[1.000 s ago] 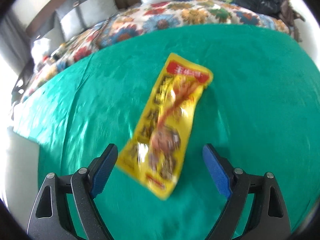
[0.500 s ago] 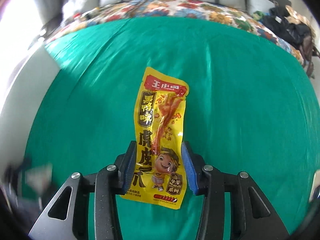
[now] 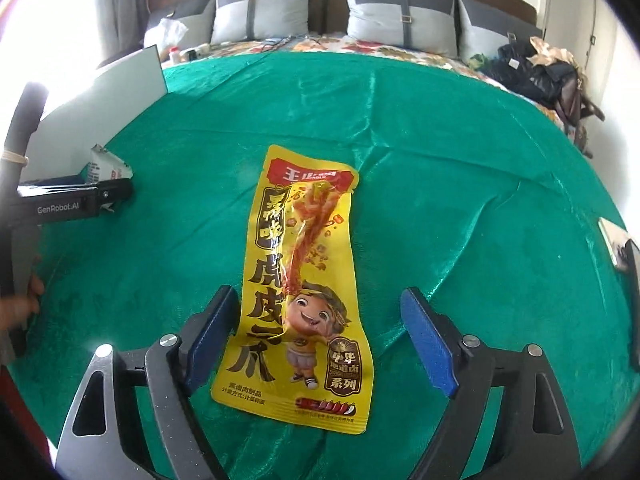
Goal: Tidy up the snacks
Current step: 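Position the right tool fingers around the yellow chicken-feet packet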
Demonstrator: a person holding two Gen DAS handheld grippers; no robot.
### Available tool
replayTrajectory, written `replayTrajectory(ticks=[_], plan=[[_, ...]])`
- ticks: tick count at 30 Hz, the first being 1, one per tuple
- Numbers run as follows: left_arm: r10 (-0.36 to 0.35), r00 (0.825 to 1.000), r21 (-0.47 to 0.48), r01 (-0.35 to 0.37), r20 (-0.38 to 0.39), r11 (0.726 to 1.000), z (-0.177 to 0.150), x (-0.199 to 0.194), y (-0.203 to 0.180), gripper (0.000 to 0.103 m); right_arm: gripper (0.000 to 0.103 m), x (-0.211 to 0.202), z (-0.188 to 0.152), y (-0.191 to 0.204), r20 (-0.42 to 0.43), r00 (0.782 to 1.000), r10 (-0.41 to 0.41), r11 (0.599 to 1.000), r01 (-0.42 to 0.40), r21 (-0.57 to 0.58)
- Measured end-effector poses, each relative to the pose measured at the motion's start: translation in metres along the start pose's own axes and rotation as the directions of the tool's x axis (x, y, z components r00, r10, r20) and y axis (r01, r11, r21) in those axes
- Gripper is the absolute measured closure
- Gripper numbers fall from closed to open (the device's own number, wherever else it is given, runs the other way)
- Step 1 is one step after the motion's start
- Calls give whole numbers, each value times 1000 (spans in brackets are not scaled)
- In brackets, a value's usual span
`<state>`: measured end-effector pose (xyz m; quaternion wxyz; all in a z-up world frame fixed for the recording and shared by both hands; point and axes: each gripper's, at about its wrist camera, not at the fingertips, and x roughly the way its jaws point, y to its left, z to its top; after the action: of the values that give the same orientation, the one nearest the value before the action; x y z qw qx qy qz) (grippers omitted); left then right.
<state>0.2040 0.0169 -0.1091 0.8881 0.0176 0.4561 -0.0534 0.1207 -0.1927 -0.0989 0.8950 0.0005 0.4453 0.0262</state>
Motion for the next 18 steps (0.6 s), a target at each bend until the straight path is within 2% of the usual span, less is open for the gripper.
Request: replayTrajectory(ticks=[18], plan=[[0,1000,0,0,0,1000,0,0,-1,0,17,1,0,-2,2,1000,1,1000,-1,0]])
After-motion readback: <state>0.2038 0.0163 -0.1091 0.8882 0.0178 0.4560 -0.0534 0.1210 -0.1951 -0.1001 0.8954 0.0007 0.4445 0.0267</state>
